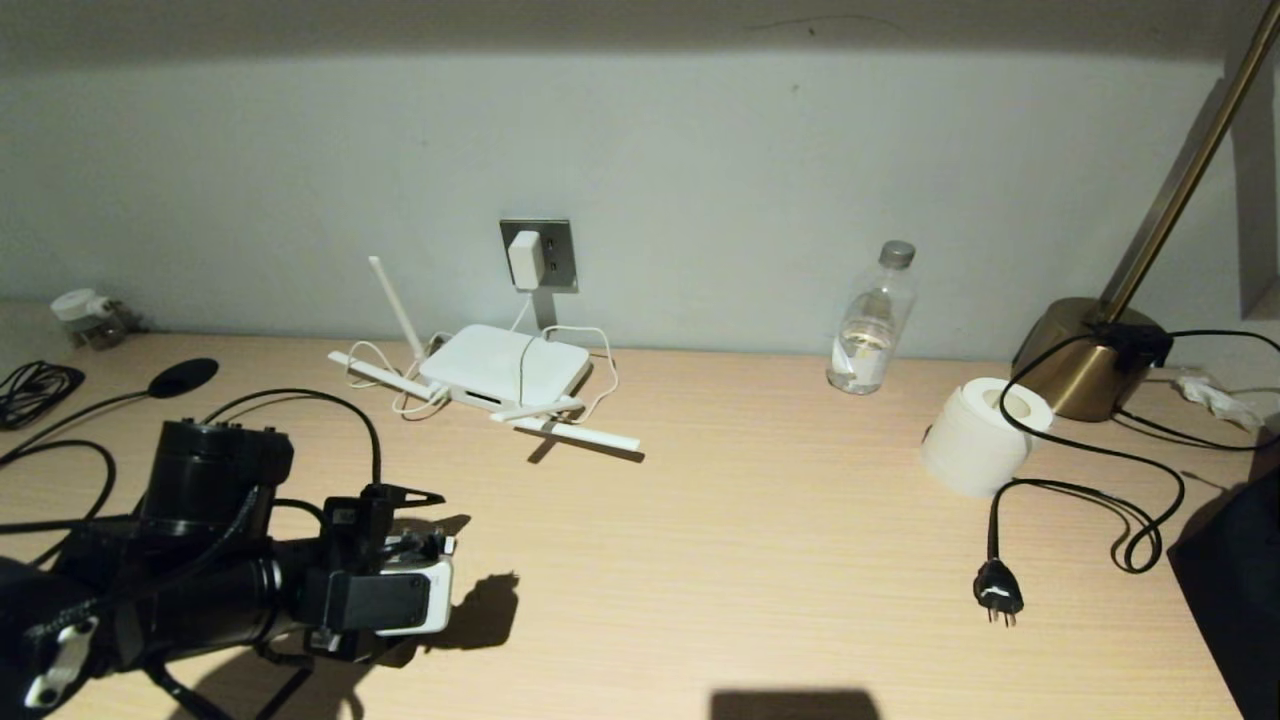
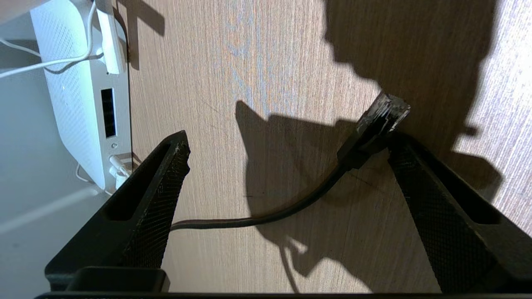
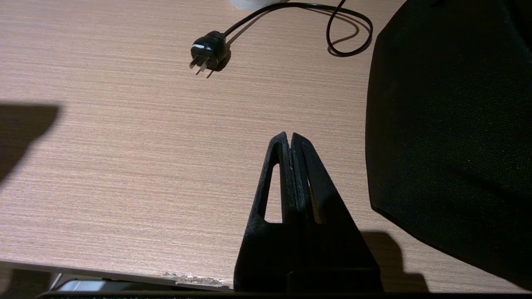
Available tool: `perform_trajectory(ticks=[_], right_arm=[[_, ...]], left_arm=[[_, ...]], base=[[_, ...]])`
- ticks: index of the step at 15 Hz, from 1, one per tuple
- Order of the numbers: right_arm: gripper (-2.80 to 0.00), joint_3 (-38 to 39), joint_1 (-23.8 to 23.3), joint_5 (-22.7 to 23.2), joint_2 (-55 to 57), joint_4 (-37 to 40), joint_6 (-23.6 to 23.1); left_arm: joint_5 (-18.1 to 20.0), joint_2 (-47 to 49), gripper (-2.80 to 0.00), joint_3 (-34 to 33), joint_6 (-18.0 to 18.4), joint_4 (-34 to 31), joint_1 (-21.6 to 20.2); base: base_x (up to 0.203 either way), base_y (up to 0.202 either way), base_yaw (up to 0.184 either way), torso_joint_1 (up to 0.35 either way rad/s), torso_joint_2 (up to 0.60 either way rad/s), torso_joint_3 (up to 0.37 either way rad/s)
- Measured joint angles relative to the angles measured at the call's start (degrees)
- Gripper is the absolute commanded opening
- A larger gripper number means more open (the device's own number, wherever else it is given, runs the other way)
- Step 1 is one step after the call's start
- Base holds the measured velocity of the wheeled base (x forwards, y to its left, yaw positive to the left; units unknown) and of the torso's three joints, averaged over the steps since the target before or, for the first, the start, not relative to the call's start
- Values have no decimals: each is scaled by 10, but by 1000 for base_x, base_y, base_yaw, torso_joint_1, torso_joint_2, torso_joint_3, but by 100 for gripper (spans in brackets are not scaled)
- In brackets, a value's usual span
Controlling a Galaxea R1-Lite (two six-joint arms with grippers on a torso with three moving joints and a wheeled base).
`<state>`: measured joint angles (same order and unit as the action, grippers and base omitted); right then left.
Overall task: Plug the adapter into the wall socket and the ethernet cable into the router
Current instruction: Pick up cable
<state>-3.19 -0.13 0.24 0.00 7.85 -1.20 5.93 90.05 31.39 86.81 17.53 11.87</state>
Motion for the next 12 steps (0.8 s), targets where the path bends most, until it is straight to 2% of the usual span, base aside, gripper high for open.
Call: perform_trajectory(ticks=[2,5,7,9,12], right_arm=[[-280,0,1,0,0,0,0],[-280,0,1,0,0,0,0],[-280,0,0,0,0,0,0],[-280,0,0,0,0,0,0],[-280,0,0,0,0,0,0]], left_arm=[[0,4,0,7,4,-20,0],[8,12,0,54,13,-95,0],[28,28,0,96,21,-139,-3],[55,51,0,139,47,-170,-7],[67,73,0,164,67,-201,-10]], base=[[0,0,0,0,0,0],[0,0,0,0,0,0],[0,0,0,0,0,0],[0,0,0,0,0,0],[0,0,0,0,0,0]])
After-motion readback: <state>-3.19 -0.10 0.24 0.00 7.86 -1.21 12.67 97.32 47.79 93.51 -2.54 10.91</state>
